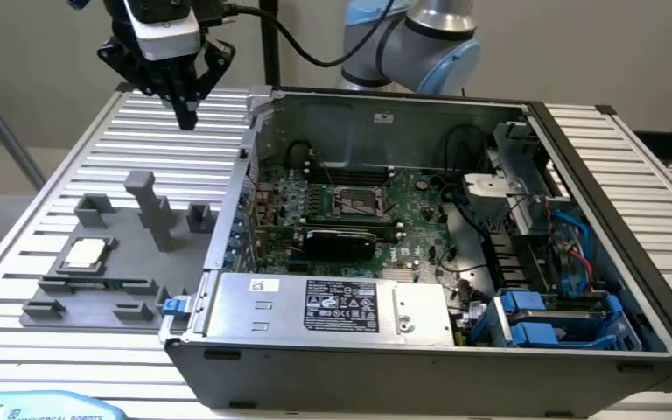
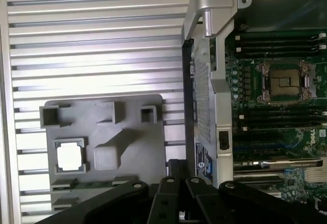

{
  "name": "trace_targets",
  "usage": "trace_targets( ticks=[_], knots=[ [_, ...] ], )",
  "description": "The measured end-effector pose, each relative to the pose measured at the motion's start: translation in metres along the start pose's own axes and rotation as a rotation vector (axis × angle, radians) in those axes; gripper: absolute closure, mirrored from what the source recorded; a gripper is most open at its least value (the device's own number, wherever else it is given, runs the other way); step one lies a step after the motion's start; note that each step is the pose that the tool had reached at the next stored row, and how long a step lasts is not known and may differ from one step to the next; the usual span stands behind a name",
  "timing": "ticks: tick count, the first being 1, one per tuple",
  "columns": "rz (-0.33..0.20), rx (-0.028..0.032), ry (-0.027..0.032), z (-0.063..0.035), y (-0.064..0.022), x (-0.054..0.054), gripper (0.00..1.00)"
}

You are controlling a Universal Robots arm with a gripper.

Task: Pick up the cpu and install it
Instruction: 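Reach for the cpu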

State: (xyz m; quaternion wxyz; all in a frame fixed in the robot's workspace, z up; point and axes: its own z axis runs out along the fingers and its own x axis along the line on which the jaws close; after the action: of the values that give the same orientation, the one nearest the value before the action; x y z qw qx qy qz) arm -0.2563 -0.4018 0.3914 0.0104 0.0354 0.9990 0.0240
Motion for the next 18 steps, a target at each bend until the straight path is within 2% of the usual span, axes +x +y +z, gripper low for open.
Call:
trace_targets(
  ticks=[6,18],
  knots=[
    [0.000,0.0000,0.0000,0.0026,-0.0021,0.027,0.89],
    [0.000,0.0036,-0.0002,0.0198,-0.0068,0.082,0.89]
  ],
)
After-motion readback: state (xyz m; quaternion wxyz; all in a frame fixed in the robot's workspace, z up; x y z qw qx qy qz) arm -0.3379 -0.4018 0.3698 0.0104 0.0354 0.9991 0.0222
